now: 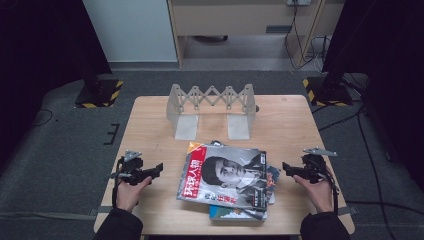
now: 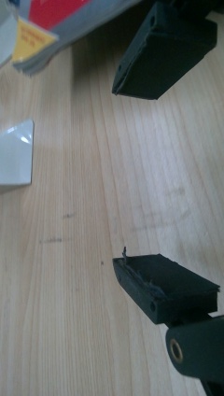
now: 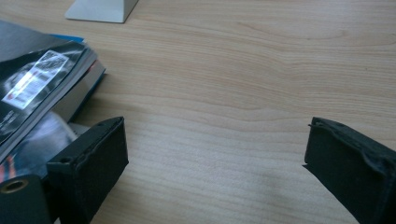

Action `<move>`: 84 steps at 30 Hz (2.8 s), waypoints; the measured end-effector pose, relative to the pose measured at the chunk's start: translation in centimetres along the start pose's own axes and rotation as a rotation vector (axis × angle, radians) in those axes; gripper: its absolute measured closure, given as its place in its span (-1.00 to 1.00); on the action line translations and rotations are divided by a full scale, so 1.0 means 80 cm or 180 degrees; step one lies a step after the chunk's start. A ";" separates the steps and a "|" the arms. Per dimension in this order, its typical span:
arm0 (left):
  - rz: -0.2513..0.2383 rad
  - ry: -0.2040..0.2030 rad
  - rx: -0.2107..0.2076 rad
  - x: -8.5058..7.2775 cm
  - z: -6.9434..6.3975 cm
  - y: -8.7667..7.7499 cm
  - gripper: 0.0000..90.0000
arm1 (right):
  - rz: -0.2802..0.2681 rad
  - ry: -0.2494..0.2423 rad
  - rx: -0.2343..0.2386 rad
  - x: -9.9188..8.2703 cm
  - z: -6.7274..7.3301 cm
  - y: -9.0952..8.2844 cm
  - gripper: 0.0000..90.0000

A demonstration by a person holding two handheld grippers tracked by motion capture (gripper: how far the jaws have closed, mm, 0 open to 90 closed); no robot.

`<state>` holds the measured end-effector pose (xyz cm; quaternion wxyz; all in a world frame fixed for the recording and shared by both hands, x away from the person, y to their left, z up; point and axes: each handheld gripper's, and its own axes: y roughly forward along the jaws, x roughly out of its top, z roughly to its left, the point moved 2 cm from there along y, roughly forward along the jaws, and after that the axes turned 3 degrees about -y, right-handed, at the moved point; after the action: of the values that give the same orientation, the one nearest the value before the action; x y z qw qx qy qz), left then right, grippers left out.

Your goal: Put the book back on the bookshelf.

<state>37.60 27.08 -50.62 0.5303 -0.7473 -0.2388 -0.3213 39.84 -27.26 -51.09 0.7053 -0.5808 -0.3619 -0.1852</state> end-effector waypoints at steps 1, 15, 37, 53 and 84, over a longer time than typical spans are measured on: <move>0.0000 0.0000 0.0000 0.000 0.000 0.000 -0.70 | 0.0000 0.0000 0.0000 0.000 0.000 0.000 -0.87; -0.0012 0.0102 -0.0347 -0.006 -0.034 -0.016 -0.65 | -0.0328 -0.0097 0.0317 0.018 0.052 -0.030 -0.85; 0.0196 0.0284 -0.0795 -0.028 -0.074 -0.020 -0.57 | -0.0211 -0.0342 0.0618 0.012 0.108 -0.025 -0.65; 0.0471 0.0276 -0.1025 -0.043 -0.095 -0.015 -0.51 | -0.0064 -0.0390 0.0815 0.003 0.124 -0.017 -0.49; 0.0876 0.0259 -0.1490 -0.056 -0.120 0.005 -0.55 | -0.0052 -0.0463 0.0795 0.000 0.132 -0.008 -0.60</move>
<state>32.61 17.82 -51.95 0.3910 -0.8614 -0.0328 -0.3224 36.28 -17.34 -49.98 0.7425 -0.4974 -0.4369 -0.1019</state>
